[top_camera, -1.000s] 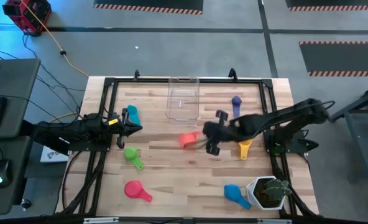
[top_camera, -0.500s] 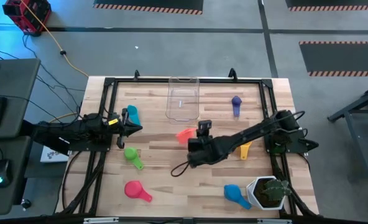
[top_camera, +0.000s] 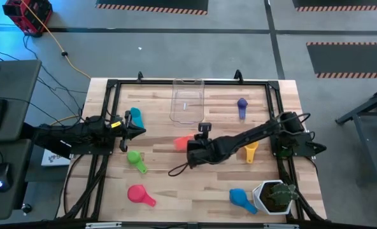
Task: Nest measuring cups in basket
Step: Adjust the orange measuring cup
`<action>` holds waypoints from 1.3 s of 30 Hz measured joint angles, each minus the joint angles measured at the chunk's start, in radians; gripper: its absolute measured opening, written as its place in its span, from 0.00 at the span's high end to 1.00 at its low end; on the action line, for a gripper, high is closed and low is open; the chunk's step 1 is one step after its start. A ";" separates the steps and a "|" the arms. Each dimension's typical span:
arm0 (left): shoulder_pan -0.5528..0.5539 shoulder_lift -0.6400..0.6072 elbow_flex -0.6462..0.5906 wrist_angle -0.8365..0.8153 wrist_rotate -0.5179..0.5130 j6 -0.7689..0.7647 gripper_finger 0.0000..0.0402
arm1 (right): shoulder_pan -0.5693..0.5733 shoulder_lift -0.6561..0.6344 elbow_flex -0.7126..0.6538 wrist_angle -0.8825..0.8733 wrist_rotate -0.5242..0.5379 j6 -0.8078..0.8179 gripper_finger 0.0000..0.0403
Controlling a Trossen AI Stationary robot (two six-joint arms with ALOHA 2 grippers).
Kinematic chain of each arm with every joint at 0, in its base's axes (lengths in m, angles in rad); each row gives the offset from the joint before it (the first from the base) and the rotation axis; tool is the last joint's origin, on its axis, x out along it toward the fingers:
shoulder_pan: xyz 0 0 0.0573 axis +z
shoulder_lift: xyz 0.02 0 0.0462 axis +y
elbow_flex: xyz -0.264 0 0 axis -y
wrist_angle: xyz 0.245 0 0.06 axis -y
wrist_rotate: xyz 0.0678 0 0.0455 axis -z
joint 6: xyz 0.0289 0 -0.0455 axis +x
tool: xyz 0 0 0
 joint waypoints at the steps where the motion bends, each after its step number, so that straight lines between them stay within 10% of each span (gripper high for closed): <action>1: 0.000 0.000 0.000 0.000 0.000 0.000 1.00 | -0.005 0.000 0.000 0.001 0.000 -0.004 0.92; 10: 0.000 0.000 0.000 0.000 0.000 0.000 1.00 | -0.045 0.000 0.001 -0.005 -0.097 -0.032 0.77; 18: 0.000 0.000 0.000 0.000 0.000 0.000 1.00 | -0.092 -0.043 0.051 -0.113 -0.505 -0.008 0.62; 24: 0.000 0.000 0.000 0.000 0.000 0.000 1.00 | -0.167 -0.234 -0.188 -0.083 -0.665 0.104 0.54; 31: 0.000 0.000 0.000 0.000 0.000 0.000 1.00 | -0.311 -0.562 -0.587 0.376 -1.018 0.386 0.53; 39: 0.000 0.000 0.000 0.001 0.000 0.000 1.00 | -0.481 -0.518 -0.775 0.759 -1.178 0.514 0.53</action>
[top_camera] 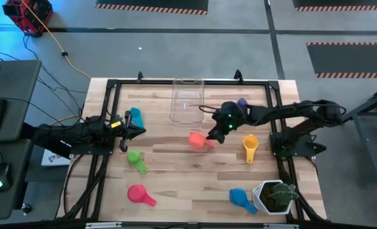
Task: Nest measuring cups in basket
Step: Adjust the orange measuring cup
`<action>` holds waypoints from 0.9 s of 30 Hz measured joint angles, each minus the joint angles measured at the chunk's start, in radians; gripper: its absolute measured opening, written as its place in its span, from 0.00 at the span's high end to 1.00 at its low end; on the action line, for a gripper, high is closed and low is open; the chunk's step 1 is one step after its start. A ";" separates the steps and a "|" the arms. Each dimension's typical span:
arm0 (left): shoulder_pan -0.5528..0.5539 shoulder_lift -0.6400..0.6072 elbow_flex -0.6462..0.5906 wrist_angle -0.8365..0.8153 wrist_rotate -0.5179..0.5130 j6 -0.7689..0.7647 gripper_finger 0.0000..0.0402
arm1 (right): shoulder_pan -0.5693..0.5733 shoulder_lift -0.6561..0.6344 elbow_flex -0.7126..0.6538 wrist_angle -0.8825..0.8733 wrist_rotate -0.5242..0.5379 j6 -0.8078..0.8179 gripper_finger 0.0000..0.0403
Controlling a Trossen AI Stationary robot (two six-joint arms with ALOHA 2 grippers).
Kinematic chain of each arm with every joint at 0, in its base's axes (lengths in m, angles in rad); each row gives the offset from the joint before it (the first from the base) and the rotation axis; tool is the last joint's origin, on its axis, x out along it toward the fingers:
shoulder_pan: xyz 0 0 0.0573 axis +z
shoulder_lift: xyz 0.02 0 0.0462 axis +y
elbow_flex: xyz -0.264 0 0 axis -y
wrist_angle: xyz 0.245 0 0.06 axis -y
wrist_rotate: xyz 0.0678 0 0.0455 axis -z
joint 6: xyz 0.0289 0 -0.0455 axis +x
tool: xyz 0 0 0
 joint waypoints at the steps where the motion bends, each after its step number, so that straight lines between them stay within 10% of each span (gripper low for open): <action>1: 0.000 0.000 0.000 0.000 0.000 0.000 1.00 | -0.013 0.015 0.000 0.010 -0.006 -0.013 0.53; 27: 0.000 0.000 0.000 0.000 0.000 0.000 1.00 | -0.033 0.302 0.187 0.041 -0.217 -0.146 0.62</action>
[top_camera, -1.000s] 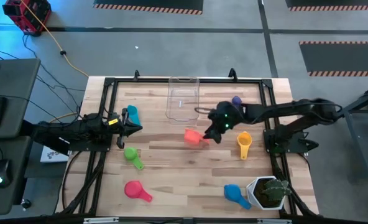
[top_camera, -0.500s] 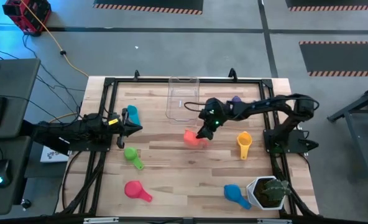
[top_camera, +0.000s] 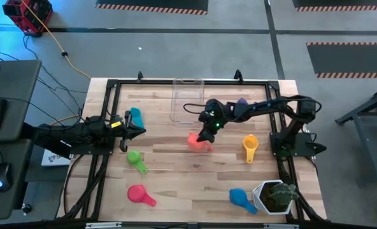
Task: Nest measuring cups in basket
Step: Adjust the orange measuring cup
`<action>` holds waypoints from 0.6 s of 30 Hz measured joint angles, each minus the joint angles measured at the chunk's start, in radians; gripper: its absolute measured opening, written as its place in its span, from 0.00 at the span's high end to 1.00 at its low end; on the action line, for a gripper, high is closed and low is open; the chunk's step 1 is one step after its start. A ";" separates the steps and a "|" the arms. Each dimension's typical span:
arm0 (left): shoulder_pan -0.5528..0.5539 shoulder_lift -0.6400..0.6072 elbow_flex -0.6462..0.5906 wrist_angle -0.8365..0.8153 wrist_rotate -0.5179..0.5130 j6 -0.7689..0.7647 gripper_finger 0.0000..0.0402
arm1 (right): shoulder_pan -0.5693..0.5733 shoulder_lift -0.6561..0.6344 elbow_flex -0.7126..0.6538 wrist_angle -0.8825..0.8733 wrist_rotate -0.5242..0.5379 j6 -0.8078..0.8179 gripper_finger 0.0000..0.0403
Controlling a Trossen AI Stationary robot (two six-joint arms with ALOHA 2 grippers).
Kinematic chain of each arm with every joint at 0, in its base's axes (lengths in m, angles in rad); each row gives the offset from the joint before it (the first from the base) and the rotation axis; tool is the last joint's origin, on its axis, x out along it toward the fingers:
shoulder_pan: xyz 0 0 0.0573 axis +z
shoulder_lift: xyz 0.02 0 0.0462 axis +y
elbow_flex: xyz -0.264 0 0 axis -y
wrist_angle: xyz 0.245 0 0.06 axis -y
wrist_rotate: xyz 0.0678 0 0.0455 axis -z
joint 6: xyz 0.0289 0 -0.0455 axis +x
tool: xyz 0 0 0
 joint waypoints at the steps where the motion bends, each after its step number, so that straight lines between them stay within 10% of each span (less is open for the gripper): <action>1: 0.000 0.000 0.000 0.000 0.000 0.000 1.00 | 0.008 0.000 0.000 -0.005 0.009 0.000 0.65; 9: 0.000 0.000 0.000 0.000 0.000 0.000 1.00 | 0.084 0.000 0.000 -0.045 0.053 -0.024 0.97; 18: 0.000 0.000 0.000 0.000 0.000 0.000 1.00 | 0.107 -0.140 0.067 -0.402 0.143 -0.026 0.99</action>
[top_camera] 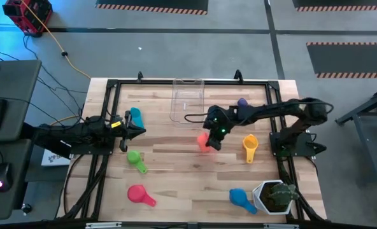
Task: Nest measuring cups in basket
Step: Adjust the orange measuring cup
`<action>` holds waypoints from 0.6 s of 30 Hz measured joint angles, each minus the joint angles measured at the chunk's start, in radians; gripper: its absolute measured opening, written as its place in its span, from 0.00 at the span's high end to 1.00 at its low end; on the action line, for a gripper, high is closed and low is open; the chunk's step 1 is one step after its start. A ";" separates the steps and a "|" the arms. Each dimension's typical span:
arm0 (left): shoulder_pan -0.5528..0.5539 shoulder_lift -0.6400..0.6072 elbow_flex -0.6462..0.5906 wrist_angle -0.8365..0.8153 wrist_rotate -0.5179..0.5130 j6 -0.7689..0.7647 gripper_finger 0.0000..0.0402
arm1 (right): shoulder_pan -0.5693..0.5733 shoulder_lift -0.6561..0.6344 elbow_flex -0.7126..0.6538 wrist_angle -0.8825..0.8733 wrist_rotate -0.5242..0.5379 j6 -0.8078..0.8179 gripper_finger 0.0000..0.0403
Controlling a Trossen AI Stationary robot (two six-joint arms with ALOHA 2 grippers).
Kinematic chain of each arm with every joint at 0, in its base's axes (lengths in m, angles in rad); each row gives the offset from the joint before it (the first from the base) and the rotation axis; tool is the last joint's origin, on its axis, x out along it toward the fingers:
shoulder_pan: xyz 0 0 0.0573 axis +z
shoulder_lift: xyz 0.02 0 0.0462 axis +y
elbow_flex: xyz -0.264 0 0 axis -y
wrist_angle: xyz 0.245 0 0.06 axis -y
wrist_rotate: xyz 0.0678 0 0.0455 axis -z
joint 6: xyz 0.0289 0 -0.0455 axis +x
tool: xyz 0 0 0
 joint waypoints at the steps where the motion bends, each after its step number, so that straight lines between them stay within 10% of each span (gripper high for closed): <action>1: 0.000 0.000 0.000 0.001 0.000 0.000 1.00 | 0.014 -0.014 0.038 -0.092 0.059 -0.033 0.99; 7: 0.000 0.000 0.000 0.000 0.000 0.000 1.00 | 0.132 0.042 0.290 -0.522 0.329 -0.139 0.99; 18: 0.000 0.000 0.000 0.000 0.000 0.000 1.00 | 0.208 0.377 0.575 -0.762 0.450 -0.219 0.99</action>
